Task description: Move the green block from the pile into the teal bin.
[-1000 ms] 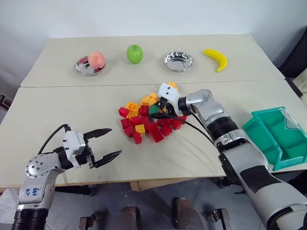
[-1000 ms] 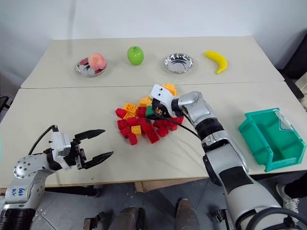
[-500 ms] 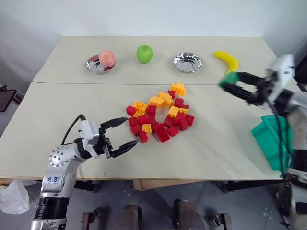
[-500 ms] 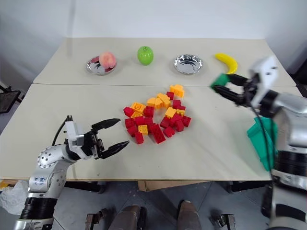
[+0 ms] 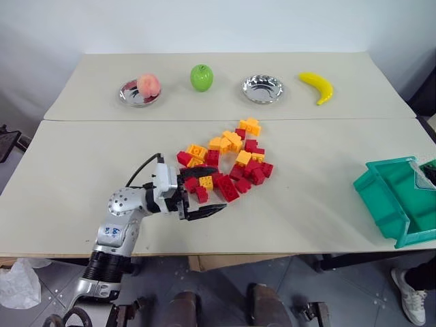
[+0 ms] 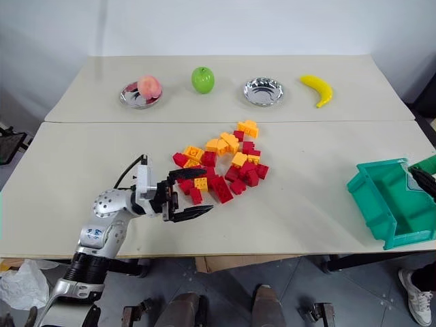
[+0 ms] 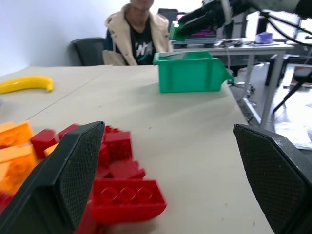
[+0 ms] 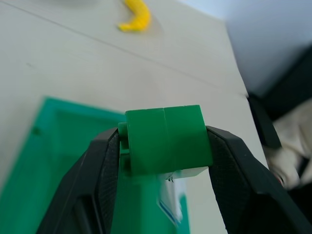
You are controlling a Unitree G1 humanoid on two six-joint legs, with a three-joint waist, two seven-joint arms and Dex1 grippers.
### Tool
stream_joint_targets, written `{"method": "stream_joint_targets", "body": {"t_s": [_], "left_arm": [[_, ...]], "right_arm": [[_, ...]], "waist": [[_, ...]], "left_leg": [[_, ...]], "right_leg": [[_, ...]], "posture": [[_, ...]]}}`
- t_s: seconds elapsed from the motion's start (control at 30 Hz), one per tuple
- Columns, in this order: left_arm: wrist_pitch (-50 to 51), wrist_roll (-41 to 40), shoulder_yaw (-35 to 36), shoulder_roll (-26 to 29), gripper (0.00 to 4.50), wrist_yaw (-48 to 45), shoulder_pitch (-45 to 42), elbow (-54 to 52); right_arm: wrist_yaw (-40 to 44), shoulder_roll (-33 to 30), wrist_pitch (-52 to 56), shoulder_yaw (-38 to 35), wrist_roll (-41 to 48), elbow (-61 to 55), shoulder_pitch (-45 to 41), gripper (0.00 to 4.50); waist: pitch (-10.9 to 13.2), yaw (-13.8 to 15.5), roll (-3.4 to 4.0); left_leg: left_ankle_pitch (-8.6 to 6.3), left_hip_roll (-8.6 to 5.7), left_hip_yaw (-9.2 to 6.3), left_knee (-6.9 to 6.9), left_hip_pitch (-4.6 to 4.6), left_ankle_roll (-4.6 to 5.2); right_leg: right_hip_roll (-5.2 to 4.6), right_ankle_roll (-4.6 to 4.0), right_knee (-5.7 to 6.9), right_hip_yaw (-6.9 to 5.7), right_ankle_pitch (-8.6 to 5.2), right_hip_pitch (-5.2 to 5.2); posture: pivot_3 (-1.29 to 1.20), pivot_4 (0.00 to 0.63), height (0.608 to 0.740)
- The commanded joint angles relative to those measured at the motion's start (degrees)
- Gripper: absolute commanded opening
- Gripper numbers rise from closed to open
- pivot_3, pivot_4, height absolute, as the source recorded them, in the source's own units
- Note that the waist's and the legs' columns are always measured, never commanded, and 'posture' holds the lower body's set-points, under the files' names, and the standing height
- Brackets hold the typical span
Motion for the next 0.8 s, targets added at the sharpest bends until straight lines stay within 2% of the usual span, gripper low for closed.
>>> {"method": "stream_joint_targets", "body": {"t_s": [0.03,0.1,0.2,0.33,0.47,0.57,0.8], "left_arm": [[-0.8,0.7,-0.3,-0.2,4.5,0.5,0.0,-1.8],[-0.8,1.0,0.0,-0.1,4.5,1.2,0.6,-2.2],[-0.5,0.8,1.4,0.4,4.5,3.1,1.6,-3.4],[0.2,0.1,3.9,1.4,4.5,5.0,2.2,-3.9],[1.3,0.0,6.8,2.9,4.5,7.6,2.6,-3.4],[0.1,1.8,9.6,4.7,4.5,10.2,3.5,-2.5],[2.9,1.7,14.5,8.7,4.5,14.6,9.3,-6.1]], "right_arm": [[-1.7,0.0,0.2,-0.5,1.1,0.6,0.1,2.24],[-3.2,-0.1,-0.2,0.1,0.8,2.0,-0.8,2.24],[-4.1,-0.4,-1.7,0.9,0.7,3.5,-2.0,3.21],[-1.4,-0.7,-3.0,3.2,3.0,1.4,-3.5,4.49],[4.4,0.8,-3.1,7.4,9.5,-5.1,-6.2,4.49],[8.9,2.3,-0.9,13.7,14.5,-10.9,-8.6,4.49],[11.8,4.8,-3.4,21.6,15.3,-11.4,-10.6,4.49]], "waist": [[0.0,0.0,0.0],[0.0,0.0,0.0],[0.0,0.0,0.0],[0.0,0.0,0.01],[0.0,-0.1,0.02],[0.0,-0.1,0.01],[0.0,0.5,-0.01]], "left_leg": [[0.0,0.0,0.0,0.02,-0.01,0.0],[0.0,0.0,-0.01,0.03,-0.01,0.0],[-0.01,0.0,-0.02,0.07,-0.01,0.01],[-0.01,0.01,-0.04,0.09,-0.01,0.01],[-0.01,0.02,-0.05,0.13,-0.01,0.01],[-0.01,0.04,-0.11,0.21,-0.02,0.01],[-0.07,0.0,-0.19,0.3,-0.12,0.09]], "right_leg": [[0.0,0.0,0.0,0.0,0.0,0.0],[0.0,0.0,0.0,0.01,0.0,0.0],[0.0,0.0,0.0,0.01,0.0,0.02],[0.0,0.01,0.0,0.01,0.0,0.01],[0.0,0.02,-0.01,0.02,0.01,0.01],[0.02,0.02,0.0,-0.01,0.01,0.03],[0.0,0.06,-0.01,-0.03,0.04,0.07]], "posture": [[0.0,0.15,0.74],[0.0,0.15,0.74],[0.0,0.15,0.74],[0.0,0.15,0.74],[0.0,0.15,0.74],[0.0,0.15,0.74],[0.0,0.15,0.74]]}}
